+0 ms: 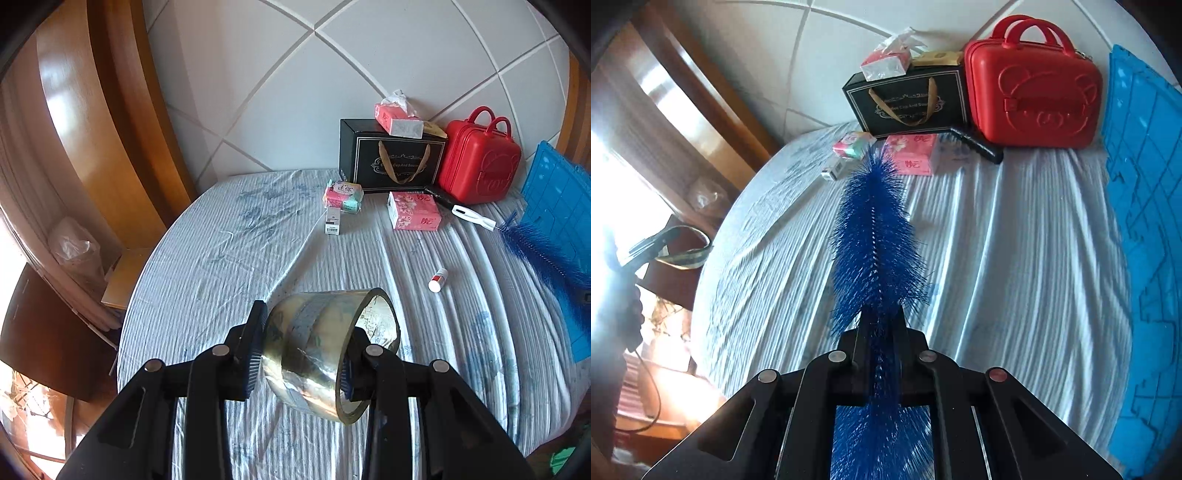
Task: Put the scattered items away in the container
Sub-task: 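Lift the tape roll and blue duster and carry both over the bin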
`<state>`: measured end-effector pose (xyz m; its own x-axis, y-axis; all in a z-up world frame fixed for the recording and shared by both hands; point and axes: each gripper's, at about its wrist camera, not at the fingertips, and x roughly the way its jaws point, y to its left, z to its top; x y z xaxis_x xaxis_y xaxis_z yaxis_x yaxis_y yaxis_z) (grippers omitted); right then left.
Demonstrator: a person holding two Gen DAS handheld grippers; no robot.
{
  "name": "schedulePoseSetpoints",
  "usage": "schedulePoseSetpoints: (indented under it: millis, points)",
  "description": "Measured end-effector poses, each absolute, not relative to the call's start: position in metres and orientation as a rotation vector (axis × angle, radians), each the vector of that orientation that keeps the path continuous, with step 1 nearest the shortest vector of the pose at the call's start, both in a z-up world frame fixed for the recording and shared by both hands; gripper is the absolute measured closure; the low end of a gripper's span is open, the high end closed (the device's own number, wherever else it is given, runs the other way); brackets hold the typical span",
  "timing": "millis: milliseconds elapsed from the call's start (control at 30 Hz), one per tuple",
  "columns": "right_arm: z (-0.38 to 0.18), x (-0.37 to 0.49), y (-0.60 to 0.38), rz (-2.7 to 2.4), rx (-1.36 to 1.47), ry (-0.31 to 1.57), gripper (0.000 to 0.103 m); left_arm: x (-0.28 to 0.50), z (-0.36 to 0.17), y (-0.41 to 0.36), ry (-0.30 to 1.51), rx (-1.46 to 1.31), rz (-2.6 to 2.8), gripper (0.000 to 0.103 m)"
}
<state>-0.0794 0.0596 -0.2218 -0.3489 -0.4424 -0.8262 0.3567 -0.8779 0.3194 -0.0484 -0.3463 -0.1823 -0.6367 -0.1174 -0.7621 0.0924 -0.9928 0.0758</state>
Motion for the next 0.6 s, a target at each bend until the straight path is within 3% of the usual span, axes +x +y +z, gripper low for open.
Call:
schedulePoseSetpoints:
  millis: [600]
  points:
    - [-0.131,-0.060,0.128,-2.353,1.169,-0.164,0.095,-0.038,-0.111,-0.256,-0.126,1.165,-2.838,0.070]
